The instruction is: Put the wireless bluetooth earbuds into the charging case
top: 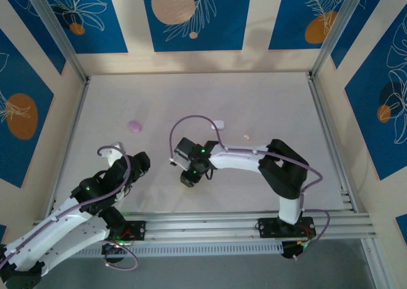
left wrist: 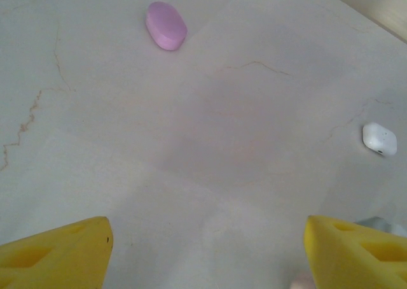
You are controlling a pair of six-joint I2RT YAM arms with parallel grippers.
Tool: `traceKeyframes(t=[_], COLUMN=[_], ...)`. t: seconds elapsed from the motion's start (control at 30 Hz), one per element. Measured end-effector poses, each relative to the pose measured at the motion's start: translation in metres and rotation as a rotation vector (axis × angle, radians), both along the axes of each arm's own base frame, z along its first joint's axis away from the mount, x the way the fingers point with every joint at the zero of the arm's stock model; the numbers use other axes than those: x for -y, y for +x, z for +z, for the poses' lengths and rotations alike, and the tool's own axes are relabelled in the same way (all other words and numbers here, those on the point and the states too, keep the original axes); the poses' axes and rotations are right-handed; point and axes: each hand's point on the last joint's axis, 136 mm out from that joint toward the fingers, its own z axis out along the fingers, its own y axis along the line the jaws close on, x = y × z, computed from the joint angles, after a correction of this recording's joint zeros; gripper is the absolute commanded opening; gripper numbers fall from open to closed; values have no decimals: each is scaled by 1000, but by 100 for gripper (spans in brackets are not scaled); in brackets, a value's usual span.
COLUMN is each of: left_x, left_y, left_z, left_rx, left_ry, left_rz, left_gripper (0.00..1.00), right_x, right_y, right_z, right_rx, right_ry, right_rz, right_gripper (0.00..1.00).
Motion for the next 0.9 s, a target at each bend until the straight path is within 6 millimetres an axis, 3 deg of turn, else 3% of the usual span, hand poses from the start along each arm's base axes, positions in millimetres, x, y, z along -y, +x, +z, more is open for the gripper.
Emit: traceKeyframes(t=[0.1,0.17,0.3,0.4,0.53,0.63,0.9], left_x=[12,28,72,113,170,197,209], left_y=[4,8,15,20,23,18,14], left_z=[9,20,38,49,68,79,93], left_rx=[37,75,135,132,148,177,219], left_ry=[-9,-36,-95,-140,-229,-285,-327], left_rz=[-73,-148,-346,-504,-697,-793,-853], left_gripper=[76,76,76,76,76,77,76], right_x=[9,17,40,59,73,77,79], right_y=[0,2,1,-5,-6,-3,1], right_z=[40,77,153,188,209,211,212], right_rx=[63,142,349,486,586,620,642], right_ry=[130,258,524,644,684,671,658], right_rz=[-9,-10,19,49,70,74,73], right_gripper=[41,41,42,42,42,42,42])
